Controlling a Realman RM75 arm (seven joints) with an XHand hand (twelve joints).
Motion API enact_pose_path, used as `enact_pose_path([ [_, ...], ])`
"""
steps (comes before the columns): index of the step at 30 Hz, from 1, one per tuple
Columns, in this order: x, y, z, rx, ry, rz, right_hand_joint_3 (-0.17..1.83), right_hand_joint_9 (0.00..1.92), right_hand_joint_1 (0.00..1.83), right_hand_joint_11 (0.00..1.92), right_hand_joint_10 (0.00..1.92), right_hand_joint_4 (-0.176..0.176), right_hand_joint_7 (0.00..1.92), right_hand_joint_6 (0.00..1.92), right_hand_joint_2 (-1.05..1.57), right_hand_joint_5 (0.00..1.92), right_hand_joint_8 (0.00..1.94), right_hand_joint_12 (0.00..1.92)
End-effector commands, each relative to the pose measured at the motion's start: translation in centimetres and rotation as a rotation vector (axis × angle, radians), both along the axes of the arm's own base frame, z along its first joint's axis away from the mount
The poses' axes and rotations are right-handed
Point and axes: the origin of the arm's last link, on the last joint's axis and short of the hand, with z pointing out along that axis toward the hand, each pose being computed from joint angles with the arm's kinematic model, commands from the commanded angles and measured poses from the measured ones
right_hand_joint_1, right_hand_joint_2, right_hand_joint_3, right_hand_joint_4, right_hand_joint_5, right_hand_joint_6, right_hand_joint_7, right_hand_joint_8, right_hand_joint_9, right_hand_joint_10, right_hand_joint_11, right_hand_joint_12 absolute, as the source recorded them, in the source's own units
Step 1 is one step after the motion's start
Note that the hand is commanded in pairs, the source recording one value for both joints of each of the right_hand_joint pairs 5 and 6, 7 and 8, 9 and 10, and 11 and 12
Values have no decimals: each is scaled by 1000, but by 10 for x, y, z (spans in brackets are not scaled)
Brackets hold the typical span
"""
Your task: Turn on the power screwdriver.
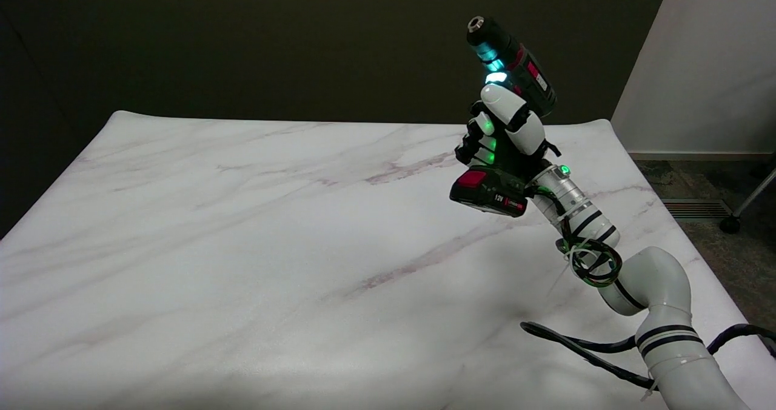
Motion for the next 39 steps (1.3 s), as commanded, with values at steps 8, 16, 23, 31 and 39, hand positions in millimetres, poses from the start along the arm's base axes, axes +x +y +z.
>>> enact_pose_path([
  [8, 2, -2, -23, 62, 6, 6, 1600, 1920, 1042, 1920, 1920, 61, 1920, 1920, 1571, 1920, 1920, 1920],
  [16, 3, -6, -39, 110, 8, 8, 1599, 1920, 1043, 1920, 1920, 61, 1920, 1920, 1571, 1920, 1920, 1920],
  [23, 4, -8, -46, 132, 14, 8, 1600, 1920, 1043, 1920, 1920, 61, 1920, 1920, 1571, 1920, 1920, 1920],
  [31, 10, -9, -52, 147, 31, 25, 1600, 1920, 1044, 1920, 1920, 60, 1920, 1920, 1571, 1920, 1920, 1920],
  [39, 9, -9, -52, 152, 43, 18, 1597, 1920, 1047, 1920, 1920, 61, 1920, 1920, 1571, 1920, 1920, 1920],
])
